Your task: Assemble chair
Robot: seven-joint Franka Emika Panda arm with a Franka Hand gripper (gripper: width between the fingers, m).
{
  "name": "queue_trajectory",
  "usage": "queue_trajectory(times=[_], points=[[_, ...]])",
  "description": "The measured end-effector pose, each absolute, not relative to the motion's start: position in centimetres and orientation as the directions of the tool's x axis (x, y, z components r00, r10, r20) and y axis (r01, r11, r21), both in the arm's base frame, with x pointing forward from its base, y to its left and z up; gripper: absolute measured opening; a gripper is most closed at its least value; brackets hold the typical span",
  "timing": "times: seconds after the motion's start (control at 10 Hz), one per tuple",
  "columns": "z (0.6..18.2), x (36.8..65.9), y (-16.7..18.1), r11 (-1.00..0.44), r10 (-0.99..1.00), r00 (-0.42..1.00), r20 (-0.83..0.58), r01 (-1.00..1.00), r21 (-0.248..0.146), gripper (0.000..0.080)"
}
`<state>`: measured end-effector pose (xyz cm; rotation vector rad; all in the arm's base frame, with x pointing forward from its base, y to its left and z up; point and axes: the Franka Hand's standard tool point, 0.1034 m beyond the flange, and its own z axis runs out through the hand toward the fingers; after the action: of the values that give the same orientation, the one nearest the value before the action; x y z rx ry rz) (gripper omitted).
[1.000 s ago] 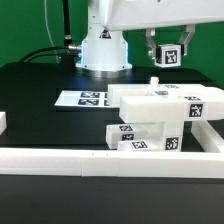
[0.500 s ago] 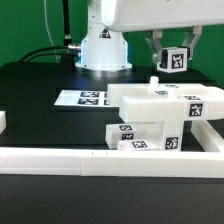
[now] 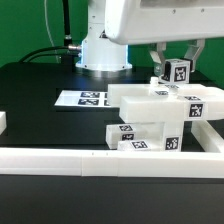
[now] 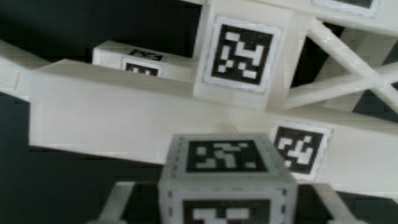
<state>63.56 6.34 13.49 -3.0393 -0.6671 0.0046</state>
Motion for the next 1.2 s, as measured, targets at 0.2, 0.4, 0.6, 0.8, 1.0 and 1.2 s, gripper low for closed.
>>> queue_trajectory(times=[0.2, 0.4, 0.6, 0.8, 1.0, 1.2], points=[[13.4, 63.6, 6.6, -0.905, 0.425, 0.905, 0.012, 0.425, -0.022, 0.0284], [12.8, 63.4, 6.5, -0.906, 0.423, 0.906, 0.009, 0.423, -0.021, 0.0284], [12.5, 63.4, 6.5, -0.906, 0.422, 0.906, 0.009, 0.422, -0.019, 0.0284], [12.2, 63.3, 6.4, -0.907, 0.421, 0.907, 0.007, 0.421, -0.020, 0.0284], [12.0, 63.3, 6.4, -0.907, 0.421, 0.907, 0.006, 0.421, -0.019, 0.0284], [11.8, 63.4, 6.4, -0.907, 0.421, 0.907, 0.011, 0.421, -0.015, 0.0284]])
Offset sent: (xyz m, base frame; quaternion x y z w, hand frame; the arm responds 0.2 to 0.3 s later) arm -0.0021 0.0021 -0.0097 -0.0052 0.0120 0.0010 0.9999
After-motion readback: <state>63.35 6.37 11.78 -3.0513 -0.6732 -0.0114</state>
